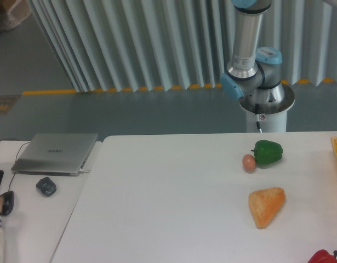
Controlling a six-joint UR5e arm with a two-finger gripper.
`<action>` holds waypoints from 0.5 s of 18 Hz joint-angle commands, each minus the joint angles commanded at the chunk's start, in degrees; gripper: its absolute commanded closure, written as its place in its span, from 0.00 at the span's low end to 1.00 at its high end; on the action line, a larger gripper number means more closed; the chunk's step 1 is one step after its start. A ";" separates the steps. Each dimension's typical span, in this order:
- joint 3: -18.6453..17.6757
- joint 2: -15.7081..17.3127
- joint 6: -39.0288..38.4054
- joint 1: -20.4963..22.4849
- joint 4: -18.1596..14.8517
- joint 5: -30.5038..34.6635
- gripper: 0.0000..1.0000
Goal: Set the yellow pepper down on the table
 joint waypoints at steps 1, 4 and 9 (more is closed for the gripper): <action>0.44 -0.79 0.09 0.26 0.96 -0.09 0.00; 0.70 -2.81 0.00 0.00 1.85 -0.09 0.00; 0.79 -4.57 -0.18 0.00 6.51 -0.09 0.00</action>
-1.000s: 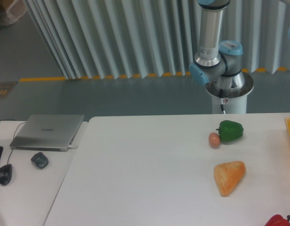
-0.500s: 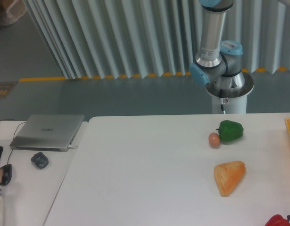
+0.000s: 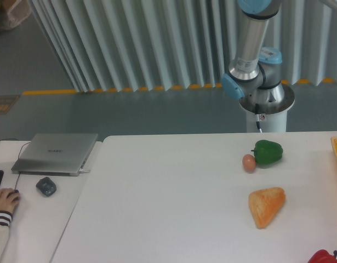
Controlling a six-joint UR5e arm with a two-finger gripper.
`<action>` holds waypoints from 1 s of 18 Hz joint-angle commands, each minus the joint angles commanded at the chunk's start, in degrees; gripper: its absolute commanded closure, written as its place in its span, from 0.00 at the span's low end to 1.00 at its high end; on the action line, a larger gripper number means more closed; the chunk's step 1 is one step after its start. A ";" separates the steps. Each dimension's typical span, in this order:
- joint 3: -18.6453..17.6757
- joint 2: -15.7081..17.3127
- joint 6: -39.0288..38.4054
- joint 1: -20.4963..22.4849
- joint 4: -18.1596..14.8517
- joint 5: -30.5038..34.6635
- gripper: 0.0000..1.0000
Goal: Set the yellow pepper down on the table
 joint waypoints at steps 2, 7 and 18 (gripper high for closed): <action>0.00 -0.53 0.00 0.09 0.87 0.00 0.00; -0.70 -1.49 -0.26 0.18 1.23 0.17 0.00; -1.85 -2.99 -2.64 1.67 1.23 0.26 0.00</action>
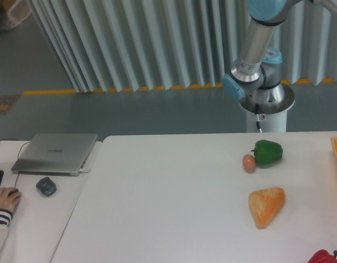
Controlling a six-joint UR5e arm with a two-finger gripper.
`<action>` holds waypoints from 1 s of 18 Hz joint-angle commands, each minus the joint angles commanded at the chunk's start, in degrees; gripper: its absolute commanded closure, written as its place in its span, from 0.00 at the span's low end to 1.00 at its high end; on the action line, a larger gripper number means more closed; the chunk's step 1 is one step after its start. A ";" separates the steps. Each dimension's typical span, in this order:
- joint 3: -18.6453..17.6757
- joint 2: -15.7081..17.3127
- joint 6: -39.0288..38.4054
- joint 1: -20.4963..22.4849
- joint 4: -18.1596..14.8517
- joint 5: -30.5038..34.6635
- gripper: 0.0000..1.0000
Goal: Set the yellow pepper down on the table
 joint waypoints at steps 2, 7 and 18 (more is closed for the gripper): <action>0.00 0.00 0.00 0.00 0.00 0.09 0.00; -0.26 -0.26 -0.18 -0.09 0.00 0.18 0.00; 0.26 -1.06 0.00 0.09 -0.17 0.44 0.50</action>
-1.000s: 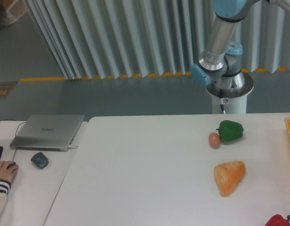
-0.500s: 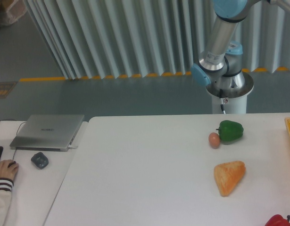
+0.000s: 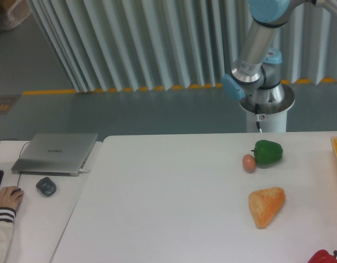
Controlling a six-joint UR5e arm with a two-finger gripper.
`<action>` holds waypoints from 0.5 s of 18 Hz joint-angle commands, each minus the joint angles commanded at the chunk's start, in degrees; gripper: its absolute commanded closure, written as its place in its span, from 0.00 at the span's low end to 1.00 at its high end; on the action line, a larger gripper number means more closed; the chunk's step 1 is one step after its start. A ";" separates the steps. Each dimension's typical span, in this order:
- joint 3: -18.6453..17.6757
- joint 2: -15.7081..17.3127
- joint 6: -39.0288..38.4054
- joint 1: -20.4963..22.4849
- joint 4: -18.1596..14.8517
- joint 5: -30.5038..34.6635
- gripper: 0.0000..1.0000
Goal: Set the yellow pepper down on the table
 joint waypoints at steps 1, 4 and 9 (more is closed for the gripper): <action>0.35 0.09 0.00 0.00 -0.35 0.00 0.53; 1.58 0.09 -0.09 0.17 -3.16 -0.09 0.60; 2.46 1.05 -0.26 0.35 -5.70 -0.44 0.63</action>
